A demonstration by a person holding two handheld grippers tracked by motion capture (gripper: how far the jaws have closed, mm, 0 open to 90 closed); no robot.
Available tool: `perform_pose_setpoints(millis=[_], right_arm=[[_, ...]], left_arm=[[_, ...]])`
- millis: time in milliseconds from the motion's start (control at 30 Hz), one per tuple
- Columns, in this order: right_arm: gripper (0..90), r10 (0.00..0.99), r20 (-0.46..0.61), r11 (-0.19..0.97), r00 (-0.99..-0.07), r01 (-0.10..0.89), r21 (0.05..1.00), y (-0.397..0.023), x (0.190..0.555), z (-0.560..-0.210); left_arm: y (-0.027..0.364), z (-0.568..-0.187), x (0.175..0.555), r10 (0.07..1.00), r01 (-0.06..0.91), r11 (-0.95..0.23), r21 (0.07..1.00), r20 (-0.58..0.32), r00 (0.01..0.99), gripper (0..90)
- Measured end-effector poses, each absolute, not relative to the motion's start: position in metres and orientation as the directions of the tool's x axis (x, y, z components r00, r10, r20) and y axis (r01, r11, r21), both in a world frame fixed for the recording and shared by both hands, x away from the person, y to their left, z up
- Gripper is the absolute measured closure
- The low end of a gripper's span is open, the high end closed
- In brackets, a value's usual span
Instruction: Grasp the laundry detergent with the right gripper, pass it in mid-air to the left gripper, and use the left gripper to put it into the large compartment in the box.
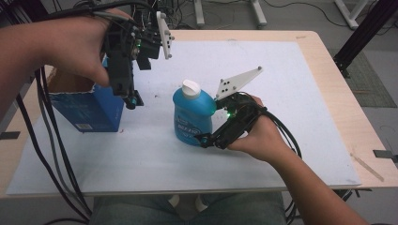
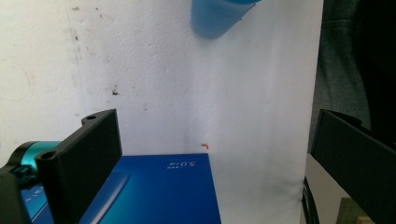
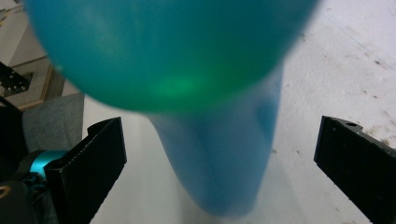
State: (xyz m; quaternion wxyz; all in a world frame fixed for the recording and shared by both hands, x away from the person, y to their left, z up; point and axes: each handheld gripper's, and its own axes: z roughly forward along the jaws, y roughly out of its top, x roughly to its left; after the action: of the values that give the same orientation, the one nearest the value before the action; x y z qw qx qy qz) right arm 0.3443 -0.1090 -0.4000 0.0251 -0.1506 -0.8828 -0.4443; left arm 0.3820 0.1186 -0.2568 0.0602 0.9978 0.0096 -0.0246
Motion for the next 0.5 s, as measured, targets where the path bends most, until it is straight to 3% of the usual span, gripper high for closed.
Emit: perform_pose_setpoints(millis=[500], right_arm=[[5.6, 0.285, 0.173, 0.459, -0.943, 0.293, 0.839, -0.097, 0.340, -0.412]], left_arm=[[0.123, -0.259, 0.382, 0.018, 0.024, -0.991, 0.128, -0.047, 0.999, 1.8]])
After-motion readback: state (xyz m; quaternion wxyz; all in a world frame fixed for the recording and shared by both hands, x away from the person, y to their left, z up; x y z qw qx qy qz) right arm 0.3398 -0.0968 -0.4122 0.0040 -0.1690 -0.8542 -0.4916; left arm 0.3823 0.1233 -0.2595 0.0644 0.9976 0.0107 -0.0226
